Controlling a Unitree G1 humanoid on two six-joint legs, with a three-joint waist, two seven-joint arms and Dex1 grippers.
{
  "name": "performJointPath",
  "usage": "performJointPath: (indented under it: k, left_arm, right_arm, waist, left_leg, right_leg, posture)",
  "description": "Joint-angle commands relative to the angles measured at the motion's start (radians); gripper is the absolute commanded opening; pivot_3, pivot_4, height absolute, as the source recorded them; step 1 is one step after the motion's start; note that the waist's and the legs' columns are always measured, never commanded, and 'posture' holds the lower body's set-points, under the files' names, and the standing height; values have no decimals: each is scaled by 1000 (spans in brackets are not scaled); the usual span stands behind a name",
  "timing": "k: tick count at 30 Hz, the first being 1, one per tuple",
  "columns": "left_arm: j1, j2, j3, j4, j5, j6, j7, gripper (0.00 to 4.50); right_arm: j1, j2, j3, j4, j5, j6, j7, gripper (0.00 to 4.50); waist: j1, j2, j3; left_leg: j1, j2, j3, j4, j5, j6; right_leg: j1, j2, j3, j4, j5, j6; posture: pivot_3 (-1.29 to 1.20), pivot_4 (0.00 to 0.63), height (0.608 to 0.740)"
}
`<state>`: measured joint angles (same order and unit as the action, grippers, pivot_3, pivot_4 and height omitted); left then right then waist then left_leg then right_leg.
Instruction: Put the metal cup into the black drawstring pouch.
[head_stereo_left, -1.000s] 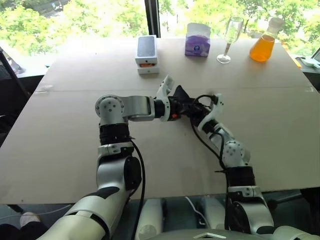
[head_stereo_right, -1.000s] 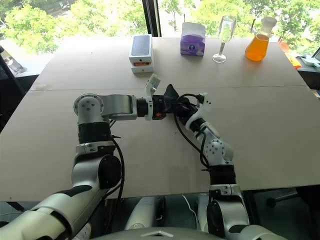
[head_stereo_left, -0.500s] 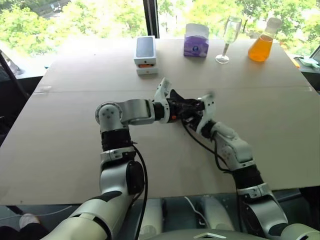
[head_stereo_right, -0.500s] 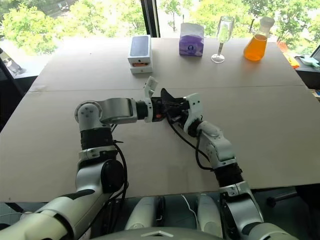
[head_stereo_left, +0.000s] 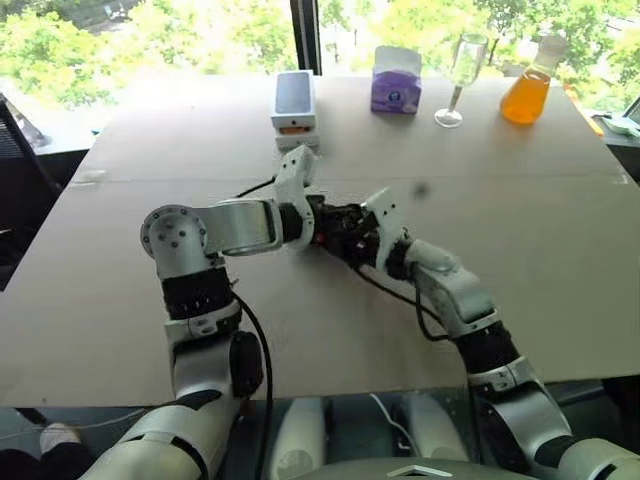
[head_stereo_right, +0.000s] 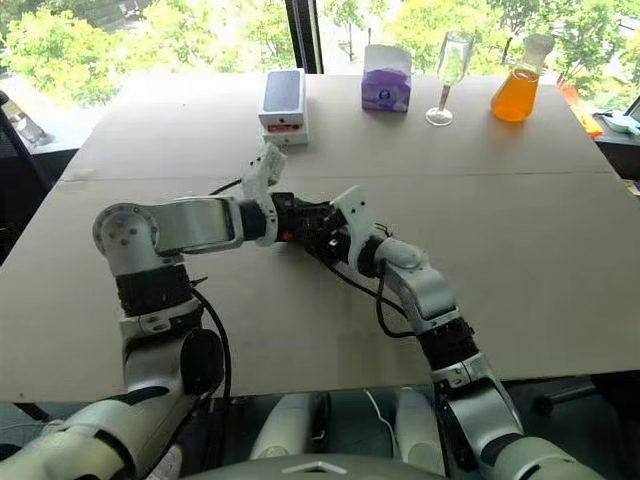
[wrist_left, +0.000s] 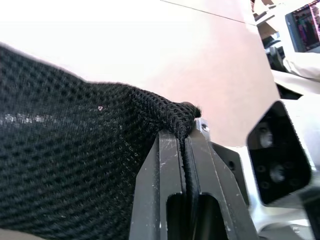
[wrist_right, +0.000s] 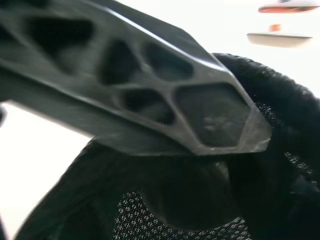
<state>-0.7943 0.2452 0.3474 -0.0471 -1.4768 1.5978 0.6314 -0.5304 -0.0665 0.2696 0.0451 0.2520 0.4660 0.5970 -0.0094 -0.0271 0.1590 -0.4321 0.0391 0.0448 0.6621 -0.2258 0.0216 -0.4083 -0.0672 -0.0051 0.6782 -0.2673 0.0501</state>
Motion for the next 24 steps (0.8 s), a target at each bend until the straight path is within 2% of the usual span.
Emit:
performJointPath:
  k: [1,5,6,7,9,12,14,18,24]
  left_arm:
    - [40,37,-81,-99,94,-46,-18,0]
    - [118,80,-166,-190,234,-197,-235,0]
    - [127,91,-174,-193,257,-224,-282,0]
    - [135,102,-180,-190,280,-249,-324,0]
    - [139,134,-198,-169,337,-296,-415,0]
    - [144,178,-220,-147,394,-345,-554,0]
    - [133,198,-201,-108,407,-357,-621,0]
    - [116,256,-184,-67,414,-363,-771,0]
    - [121,338,-222,-67,491,-369,-917,0]
  right_arm:
    - [21,-70,5,-138,8,23,52,3117]
    - [88,-205,-34,-272,33,70,95,3117]
    - [106,-235,-50,-314,57,90,110,3528]
    - [126,-265,-62,-356,71,101,123,3625]
    - [159,-308,-74,-418,52,109,100,4374]
    - [203,-358,-84,-486,41,122,83,4476]
    - [244,-403,-70,-500,-23,95,58,4476]
    - [239,-382,-36,-391,-149,21,-51,4476]
    - [99,-248,28,-93,-267,-134,-138,4476]
  waist:
    - [1,0,0]
    - [-1,0,0]
    - [0,0,0]
    - [0,0,0]
    - [1,0,0]
    - [-4,0,0]
    - [-1,0,0]
    - [-3,0,0]
    - [-9,0,1]
  left_leg:
    - [0,0,0,0,0,0]
    - [1,-1,1,-1,0,0]
    - [1,-1,1,-1,0,0]
    - [1,-1,1,-1,0,0]
    - [1,0,0,-2,0,0]
    - [1,0,1,-2,0,0]
    - [1,0,2,-2,0,0]
    - [1,0,1,-2,0,1]
    - [1,1,2,-2,0,0]
  right_leg:
    - [0,0,0,0,0,0]
    - [0,0,0,0,0,0]
    - [0,1,0,0,0,0]
    - [0,1,0,0,0,0]
    - [0,2,0,0,0,0]
    - [0,3,0,0,0,0]
    - [0,2,1,-1,0,0]
    - [0,2,0,-1,0,0]
    - [-1,4,1,0,0,0]
  posture:
    - [0,150,740]
    - [0,150,740]
    - [0,150,740]
    - [0,150,740]
    - [0,150,740]
    - [0,150,740]
    - [0,150,740]
    - [0,150,740]
    - [0,150,740]
